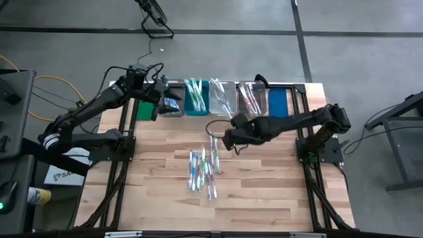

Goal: Pick & Place Toothbrushes
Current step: Put the green toothbrush into the blue bin

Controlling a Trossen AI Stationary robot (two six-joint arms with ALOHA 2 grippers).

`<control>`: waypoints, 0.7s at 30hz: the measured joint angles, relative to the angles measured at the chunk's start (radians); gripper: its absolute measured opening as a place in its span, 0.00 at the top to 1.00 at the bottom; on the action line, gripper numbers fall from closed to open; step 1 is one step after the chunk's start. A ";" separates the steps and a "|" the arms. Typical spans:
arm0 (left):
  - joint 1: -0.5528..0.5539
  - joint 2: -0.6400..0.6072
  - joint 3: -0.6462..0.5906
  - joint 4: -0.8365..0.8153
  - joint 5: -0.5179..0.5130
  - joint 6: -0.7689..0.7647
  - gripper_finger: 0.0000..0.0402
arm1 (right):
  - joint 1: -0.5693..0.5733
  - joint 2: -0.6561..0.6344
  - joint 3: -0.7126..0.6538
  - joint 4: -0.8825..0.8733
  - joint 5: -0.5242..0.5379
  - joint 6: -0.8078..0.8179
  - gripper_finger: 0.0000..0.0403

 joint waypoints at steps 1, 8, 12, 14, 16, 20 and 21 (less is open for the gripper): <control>-0.007 0.008 0.000 0.022 0.001 -0.011 0.39 | -0.016 -0.004 0.000 0.011 0.003 -0.038 0.99; -0.098 0.033 0.000 0.128 -0.091 -0.102 0.39 | -0.096 -0.066 0.000 0.171 0.008 -0.336 0.99; -0.161 0.033 0.000 0.185 -0.179 -0.151 0.39 | -0.147 -0.089 0.000 0.318 -0.073 -0.535 0.99; -0.191 0.033 0.000 0.215 -0.213 -0.179 0.39 | -0.173 -0.090 0.000 0.405 -0.119 -0.620 0.99; -0.222 0.033 0.000 0.242 -0.254 -0.205 0.39 | -0.196 -0.090 0.000 0.483 -0.172 -0.698 0.99; -0.260 0.033 0.000 0.283 -0.324 -0.253 0.39 | -0.224 -0.090 0.000 0.641 -0.254 -0.815 0.99; -0.264 0.033 0.000 0.296 -0.333 -0.267 0.39 | -0.228 -0.090 0.000 0.672 -0.264 -0.835 0.99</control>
